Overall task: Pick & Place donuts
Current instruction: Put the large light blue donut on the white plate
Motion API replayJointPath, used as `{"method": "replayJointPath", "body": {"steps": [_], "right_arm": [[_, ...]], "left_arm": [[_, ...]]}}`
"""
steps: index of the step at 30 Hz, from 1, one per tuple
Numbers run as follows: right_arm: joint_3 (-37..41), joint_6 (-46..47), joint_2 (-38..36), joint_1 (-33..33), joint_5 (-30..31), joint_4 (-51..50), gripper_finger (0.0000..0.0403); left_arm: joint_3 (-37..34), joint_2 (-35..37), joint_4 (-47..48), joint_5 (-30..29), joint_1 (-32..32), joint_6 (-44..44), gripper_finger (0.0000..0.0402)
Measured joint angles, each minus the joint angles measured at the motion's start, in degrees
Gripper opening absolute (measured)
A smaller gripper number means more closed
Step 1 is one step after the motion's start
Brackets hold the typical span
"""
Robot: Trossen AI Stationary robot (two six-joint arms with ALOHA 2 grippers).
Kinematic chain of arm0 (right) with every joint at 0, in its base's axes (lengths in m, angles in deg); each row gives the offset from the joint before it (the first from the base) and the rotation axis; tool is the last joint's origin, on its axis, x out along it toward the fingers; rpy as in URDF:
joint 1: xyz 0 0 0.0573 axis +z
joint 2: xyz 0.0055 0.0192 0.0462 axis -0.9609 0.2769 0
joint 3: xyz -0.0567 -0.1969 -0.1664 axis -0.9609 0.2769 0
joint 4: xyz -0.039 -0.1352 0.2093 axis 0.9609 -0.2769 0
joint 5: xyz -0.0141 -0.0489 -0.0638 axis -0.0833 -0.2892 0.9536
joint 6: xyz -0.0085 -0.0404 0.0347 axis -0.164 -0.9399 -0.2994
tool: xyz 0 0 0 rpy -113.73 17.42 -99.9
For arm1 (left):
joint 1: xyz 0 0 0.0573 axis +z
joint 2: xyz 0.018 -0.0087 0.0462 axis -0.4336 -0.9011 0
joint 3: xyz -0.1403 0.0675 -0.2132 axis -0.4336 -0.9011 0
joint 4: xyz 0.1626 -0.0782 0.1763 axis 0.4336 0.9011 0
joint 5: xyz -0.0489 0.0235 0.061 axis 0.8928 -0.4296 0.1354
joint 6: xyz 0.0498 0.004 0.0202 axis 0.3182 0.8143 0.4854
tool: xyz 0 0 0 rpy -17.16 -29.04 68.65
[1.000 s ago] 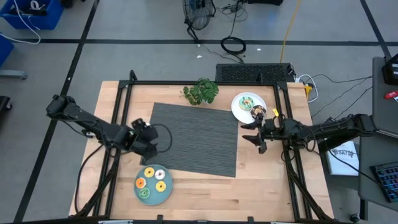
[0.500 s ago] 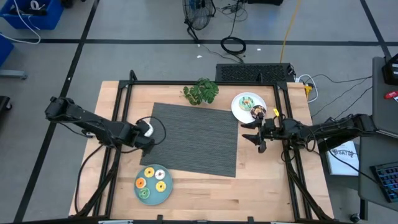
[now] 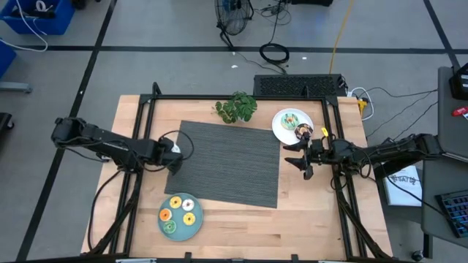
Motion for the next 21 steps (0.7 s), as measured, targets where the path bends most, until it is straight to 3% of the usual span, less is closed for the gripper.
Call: {"method": "replayJointPath", "body": {"steps": [21], "right_arm": [[0.0, 0.0, 0.0, 0.0, 0.0, 0.0, 0.0210]], "left_arm": [[0.0, 0.0, -2.2, -1.1, 8.4, 7.1, 0.0365]]}}
